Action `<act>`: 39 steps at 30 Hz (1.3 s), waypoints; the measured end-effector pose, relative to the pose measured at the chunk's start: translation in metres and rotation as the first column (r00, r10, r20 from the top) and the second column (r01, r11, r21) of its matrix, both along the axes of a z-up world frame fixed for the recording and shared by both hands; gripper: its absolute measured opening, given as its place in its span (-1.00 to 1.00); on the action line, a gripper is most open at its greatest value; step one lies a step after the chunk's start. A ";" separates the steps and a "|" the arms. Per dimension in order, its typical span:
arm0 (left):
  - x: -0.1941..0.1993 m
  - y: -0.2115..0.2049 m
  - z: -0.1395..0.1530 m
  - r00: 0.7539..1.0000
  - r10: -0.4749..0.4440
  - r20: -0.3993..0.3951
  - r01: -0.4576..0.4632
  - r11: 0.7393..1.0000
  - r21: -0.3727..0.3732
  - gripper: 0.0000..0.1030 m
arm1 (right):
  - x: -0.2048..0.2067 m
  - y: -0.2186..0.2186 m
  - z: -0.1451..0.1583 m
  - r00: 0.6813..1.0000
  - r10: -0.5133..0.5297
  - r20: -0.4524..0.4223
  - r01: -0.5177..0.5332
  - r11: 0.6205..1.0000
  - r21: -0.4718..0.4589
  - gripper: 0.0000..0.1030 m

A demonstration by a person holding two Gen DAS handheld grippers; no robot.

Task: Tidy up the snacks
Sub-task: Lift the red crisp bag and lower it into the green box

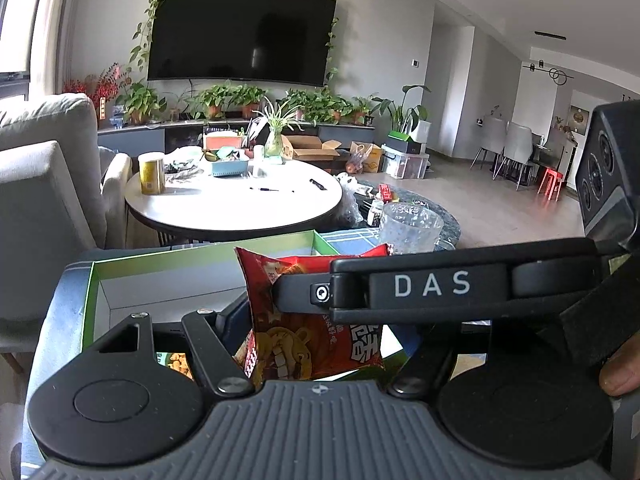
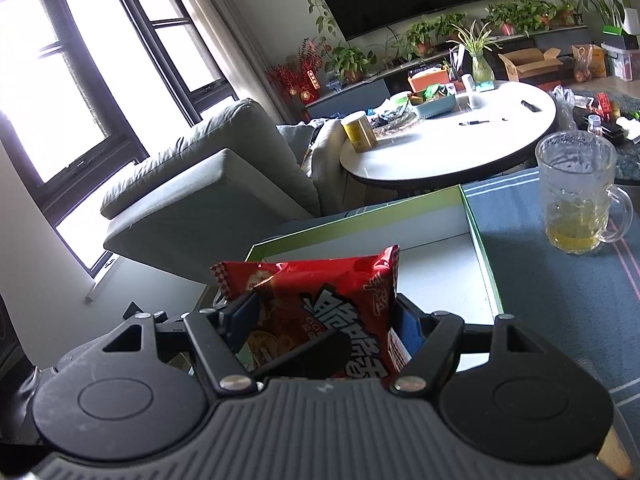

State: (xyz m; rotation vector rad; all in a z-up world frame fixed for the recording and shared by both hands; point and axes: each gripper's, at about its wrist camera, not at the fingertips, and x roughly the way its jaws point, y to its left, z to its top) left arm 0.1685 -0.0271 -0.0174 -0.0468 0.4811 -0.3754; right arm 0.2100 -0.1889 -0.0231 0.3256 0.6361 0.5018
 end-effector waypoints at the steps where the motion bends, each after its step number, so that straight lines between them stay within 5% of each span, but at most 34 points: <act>1: 0.000 0.000 -0.001 1.000 0.001 -0.004 -0.001 1.000 -0.003 0.31 | 0.001 0.000 -0.001 1.000 -0.002 -0.001 0.002 1.000 0.000 0.54; 22: 0.022 0.003 -0.006 0.998 0.026 -0.057 -0.027 0.999 -0.021 0.31 | 0.022 0.002 -0.006 1.000 0.007 -0.030 -0.007 1.000 0.000 0.54; 35: 0.038 -0.002 -0.027 0.983 -0.014 -0.182 -0.001 0.997 -0.083 0.31 | 0.033 -0.002 -0.019 0.994 -0.041 -0.098 0.037 0.998 -0.044 0.54; 39: 0.042 -0.010 -0.035 0.974 -0.009 -0.225 -0.002 0.999 -0.048 0.33 | 0.032 -0.005 -0.018 0.992 -0.088 -0.086 0.080 0.992 -0.097 0.54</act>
